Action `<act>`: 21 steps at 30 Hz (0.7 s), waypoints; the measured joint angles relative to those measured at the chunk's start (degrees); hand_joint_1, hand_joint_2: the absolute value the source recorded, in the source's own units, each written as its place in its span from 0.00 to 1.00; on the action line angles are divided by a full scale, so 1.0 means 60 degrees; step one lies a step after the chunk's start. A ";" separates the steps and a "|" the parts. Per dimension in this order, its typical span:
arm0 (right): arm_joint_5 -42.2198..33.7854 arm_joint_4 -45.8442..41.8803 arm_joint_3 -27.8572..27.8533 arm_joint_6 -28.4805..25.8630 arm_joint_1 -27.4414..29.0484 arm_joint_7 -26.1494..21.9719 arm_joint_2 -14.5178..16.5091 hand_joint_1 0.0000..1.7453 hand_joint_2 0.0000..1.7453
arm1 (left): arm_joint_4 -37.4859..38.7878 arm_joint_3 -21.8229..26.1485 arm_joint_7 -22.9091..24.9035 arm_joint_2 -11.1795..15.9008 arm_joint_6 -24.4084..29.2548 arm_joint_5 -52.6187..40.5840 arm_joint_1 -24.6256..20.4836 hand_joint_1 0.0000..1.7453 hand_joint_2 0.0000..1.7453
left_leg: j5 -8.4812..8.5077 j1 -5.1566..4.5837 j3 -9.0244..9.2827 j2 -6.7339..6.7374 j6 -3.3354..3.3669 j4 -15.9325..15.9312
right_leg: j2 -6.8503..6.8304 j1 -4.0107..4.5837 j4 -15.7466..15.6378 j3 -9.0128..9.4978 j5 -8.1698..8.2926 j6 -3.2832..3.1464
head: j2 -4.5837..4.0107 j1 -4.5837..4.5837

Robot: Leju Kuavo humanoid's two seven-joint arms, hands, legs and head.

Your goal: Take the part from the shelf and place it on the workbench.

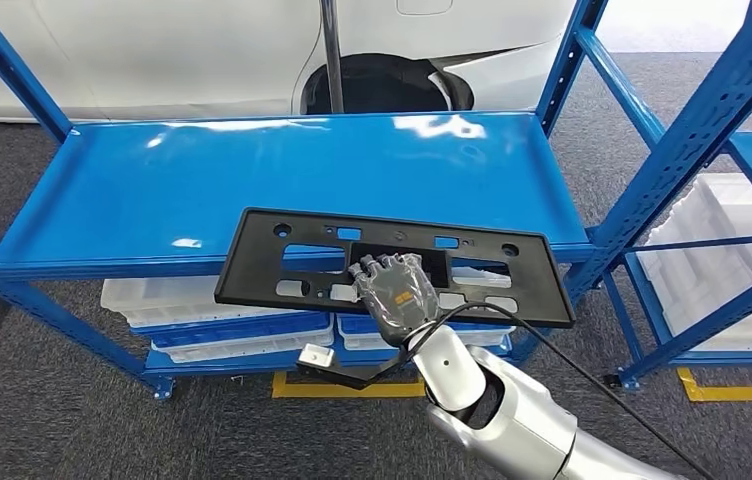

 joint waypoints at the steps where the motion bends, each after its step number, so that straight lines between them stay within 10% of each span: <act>1: -0.0005 -0.0014 -0.0005 -0.0004 -0.0004 -0.0005 -0.0003 1.00 1.00 | 0.0002 0.0000 0.0006 0.0003 -0.0003 -0.0006 -0.0006 0.00 1.00 | 0.0002 0.0017 -0.0037 -0.0002 -0.0050 0.0007 | -0.0013 -0.0023 -0.0040 -0.0033 0.0089 -0.0009 | 0.0000 0.0001; 4: -0.0014 -0.0036 -0.0011 0.0007 -0.0055 -0.0068 -0.0001 1.00 1.00 | 0.0005 0.0000 0.0028 0.0009 -0.0014 0.0006 -0.0044 0.00 1.00 | -0.0783 0.0041 -0.0378 -0.0012 -0.0215 0.0814 | -0.0067 -0.0153 -0.0169 -0.0212 0.0375 -0.0081 | 0.0000 -0.0048; 7: -0.0015 -0.0037 -0.0011 0.0029 -0.0086 -0.0113 0.0000 1.00 1.00 | 0.0005 0.0000 0.0032 0.0013 -0.0018 0.0016 -0.0125 0.00 1.00 | -0.1807 0.0130 -0.0880 -0.0009 -0.0405 0.2724 | -0.0101 -0.0178 -0.0128 -0.0526 0.0592 -0.0085 | 0.0000 -0.0083; 9: -0.0017 -0.0036 -0.0011 0.0037 -0.0090 -0.0130 0.0000 1.00 1.00 | 0.0005 0.0000 0.0035 0.0014 -0.0019 0.0017 -0.0137 0.00 1.00 | -0.1575 0.0188 -0.0628 -0.0007 -0.0493 0.2863 | -0.0109 -0.0207 -0.0071 -0.0743 0.0722 -0.0031 | 0.0000 -0.0091; 13: -0.0062 -0.0039 -0.0013 0.0038 -0.0119 -0.0146 0.0000 1.00 1.00 | 0.0005 0.0000 0.0037 0.0014 -0.0018 0.0014 -0.0116 0.00 1.00 | -0.0922 0.0216 0.0941 -0.0030 -0.0490 0.0330 | -0.0089 -0.0218 0.0090 -0.1116 0.0945 0.0161 | 0.0000 -0.0086; 16: -0.0077 -0.0041 -0.0015 0.0045 -0.0137 -0.0152 -0.0002 1.00 1.00 | 0.0005 0.0000 0.0041 0.0014 -0.0018 0.0010 -0.0091 0.00 1.00 | -0.0930 0.0175 0.1022 -0.0040 -0.0284 -0.0139 | -0.0086 -0.0198 0.0125 -0.1309 0.1148 0.0302 | 0.0000 -0.0081; 18: -0.0083 -0.0040 -0.0015 0.0061 -0.0135 -0.0163 -0.0007 1.00 1.00 | 0.0005 0.0000 0.0046 0.0014 -0.0018 0.0004 -0.0058 0.00 1.00 | -0.0768 0.0201 0.0860 -0.0012 -0.0089 -0.0137 | -0.0070 -0.0213 0.0449 -0.1501 0.0779 0.0399 | 0.0000 -0.0078; 21: -0.0102 -0.0040 -0.0015 0.0082 -0.0133 -0.0168 -0.0015 1.00 1.00 | 0.0005 0.0000 0.0046 0.0014 -0.0016 -0.0005 -0.0049 0.00 1.00 | -0.0533 0.0197 0.0587 0.0015 0.0067 -0.0123 | -0.0060 -0.0237 0.2250 -0.2019 -0.0584 0.0482 | 0.0000 -0.0074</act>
